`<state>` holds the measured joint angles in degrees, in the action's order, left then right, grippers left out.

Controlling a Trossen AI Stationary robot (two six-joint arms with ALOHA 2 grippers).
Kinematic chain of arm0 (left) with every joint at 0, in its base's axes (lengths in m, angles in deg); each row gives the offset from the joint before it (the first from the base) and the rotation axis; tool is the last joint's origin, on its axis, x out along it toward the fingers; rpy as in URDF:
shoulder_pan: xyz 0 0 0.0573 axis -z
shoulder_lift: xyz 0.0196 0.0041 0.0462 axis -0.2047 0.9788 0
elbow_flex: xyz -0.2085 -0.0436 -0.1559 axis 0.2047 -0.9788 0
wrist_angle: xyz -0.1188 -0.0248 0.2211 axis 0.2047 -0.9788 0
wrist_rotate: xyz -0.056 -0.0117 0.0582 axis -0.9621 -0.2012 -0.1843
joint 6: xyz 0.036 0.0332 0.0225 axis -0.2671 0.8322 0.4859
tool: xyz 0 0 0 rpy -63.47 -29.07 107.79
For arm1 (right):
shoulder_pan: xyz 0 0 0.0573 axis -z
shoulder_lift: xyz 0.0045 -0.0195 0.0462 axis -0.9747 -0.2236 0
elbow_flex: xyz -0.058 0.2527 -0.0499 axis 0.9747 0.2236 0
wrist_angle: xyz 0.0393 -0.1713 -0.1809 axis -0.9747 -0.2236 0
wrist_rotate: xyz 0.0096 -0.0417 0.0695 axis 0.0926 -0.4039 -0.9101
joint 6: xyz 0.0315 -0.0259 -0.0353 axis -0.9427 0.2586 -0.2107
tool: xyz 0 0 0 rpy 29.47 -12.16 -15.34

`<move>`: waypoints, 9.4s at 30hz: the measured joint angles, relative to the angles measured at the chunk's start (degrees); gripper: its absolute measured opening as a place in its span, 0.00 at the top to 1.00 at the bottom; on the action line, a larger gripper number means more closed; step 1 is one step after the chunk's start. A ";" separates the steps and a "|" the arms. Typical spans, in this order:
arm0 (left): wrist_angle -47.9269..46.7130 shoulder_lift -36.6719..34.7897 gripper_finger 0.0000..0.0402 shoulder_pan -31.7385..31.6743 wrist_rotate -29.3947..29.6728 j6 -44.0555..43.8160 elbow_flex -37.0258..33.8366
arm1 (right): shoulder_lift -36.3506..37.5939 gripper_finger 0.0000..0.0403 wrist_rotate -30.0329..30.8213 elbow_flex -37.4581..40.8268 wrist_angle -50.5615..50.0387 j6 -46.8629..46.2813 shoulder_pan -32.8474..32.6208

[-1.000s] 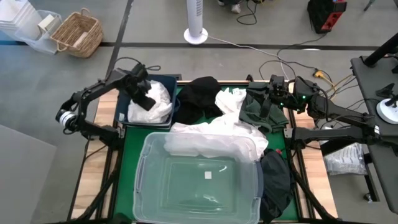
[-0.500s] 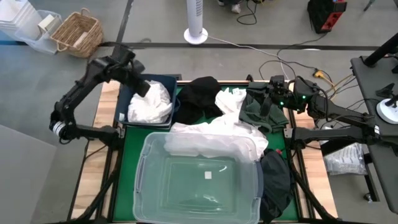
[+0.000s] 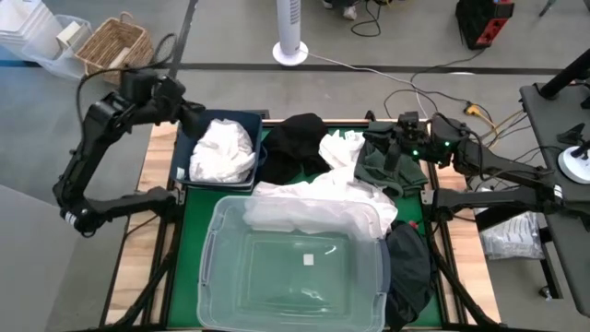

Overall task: Sort clothes
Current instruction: Put the green shirt into the transparent laundry bin

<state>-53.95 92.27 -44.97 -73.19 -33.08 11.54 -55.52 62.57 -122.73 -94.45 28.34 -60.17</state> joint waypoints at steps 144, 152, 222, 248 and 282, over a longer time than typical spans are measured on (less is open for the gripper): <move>6.79 0.56 1.00 0.10 -1.31 -3.20 -2.09 | -7.17 0.98 16.61 -28.82 1.13 10.06 1.88; 6.77 0.40 1.00 0.10 -1.34 -3.22 -2.09 | -13.50 0.98 10.37 -40.17 5.30 14.67 1.88; 6.88 -0.01 1.00 0.12 -3.24 -2.09 -2.06 | -52.56 0.98 -20.28 -82.75 49.78 -5.40 -28.84; 6.88 -0.01 1.00 0.12 -3.25 -2.32 -2.06 | -62.20 0.98 -31.53 -82.71 45.05 -3.84 -44.65; 5.72 -1.24 1.00 5.23 -23.48 -21.24 32.67 | -60.26 0.98 -30.75 -82.73 32.18 9.61 -45.48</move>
<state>-48.23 91.03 -39.74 -96.66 -54.32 44.20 -115.78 31.82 -205.46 -62.27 37.95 -105.66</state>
